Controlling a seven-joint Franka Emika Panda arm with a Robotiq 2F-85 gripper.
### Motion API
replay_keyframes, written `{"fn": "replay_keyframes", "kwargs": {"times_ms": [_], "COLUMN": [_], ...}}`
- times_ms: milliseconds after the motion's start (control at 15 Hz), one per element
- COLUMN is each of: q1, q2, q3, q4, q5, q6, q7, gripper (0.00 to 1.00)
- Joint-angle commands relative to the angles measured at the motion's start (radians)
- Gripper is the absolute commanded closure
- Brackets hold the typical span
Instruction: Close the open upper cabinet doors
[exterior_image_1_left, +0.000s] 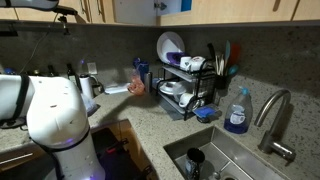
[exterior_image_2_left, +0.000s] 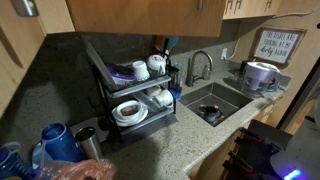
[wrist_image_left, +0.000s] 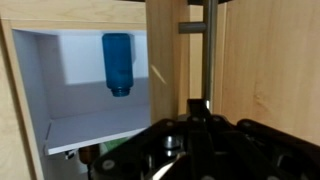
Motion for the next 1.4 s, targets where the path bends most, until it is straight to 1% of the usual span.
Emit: {"fn": "replay_keyframes", "kwargs": {"times_ms": [0, 267, 467, 733, 1000, 1333], "q1": [-0.063, -0.121, -0.167, -0.198, -0.169, -0.077], "q2": [-0.019, -0.028, -0.033, -0.047, -0.085, -0.153], "q3": [-0.021, -0.036, -0.047, -0.061, -0.083, -0.085], "q4": [-0.056, -0.101, -0.103, -0.109, -0.106, -0.084], "q5": [-0.048, -0.074, -0.101, -0.108, -0.096, -0.072], "q6": [-0.027, -0.041, -0.044, -0.07, -0.112, -0.171], "q7": [0.026, 0.034, 0.03, 0.038, 0.053, 0.088], "gripper": [1.0, 1.0, 1.0, 1.0, 1.0, 1.0]}}
